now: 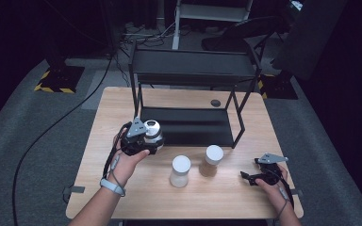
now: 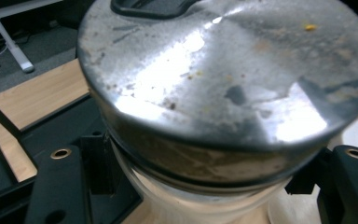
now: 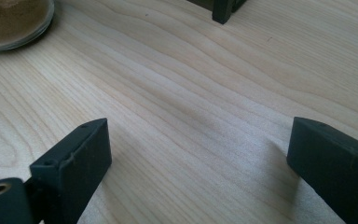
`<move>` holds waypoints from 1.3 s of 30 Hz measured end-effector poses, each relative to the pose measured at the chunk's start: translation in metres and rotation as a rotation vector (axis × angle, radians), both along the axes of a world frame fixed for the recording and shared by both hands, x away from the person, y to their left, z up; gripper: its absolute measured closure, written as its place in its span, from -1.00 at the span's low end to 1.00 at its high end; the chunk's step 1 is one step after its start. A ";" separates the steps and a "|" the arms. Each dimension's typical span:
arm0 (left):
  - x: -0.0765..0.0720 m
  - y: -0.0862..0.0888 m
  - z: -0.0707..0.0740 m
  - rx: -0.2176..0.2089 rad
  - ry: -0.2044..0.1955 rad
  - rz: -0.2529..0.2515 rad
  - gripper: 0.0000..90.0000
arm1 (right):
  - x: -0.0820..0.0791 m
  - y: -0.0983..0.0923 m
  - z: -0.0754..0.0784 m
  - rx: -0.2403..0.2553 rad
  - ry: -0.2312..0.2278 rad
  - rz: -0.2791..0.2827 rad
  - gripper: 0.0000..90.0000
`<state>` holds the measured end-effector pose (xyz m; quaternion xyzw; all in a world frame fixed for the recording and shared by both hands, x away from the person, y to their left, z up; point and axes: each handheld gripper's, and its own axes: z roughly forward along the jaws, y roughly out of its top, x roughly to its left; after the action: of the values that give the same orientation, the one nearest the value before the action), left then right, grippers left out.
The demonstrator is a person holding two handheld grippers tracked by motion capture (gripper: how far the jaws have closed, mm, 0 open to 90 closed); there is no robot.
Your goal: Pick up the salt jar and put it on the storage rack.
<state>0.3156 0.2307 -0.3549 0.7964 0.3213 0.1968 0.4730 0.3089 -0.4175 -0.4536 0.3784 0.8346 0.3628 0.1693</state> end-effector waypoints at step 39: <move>0.102 -0.048 -0.034 0.090 0.079 0.072 -0.34 | -0.002 0.003 0.000 0.001 0.000 -0.019 -0.86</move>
<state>0.4172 0.1825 -0.3884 0.8121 0.3590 0.1961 0.4161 0.3068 -0.4149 -0.4537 0.3862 0.8308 0.3616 0.1727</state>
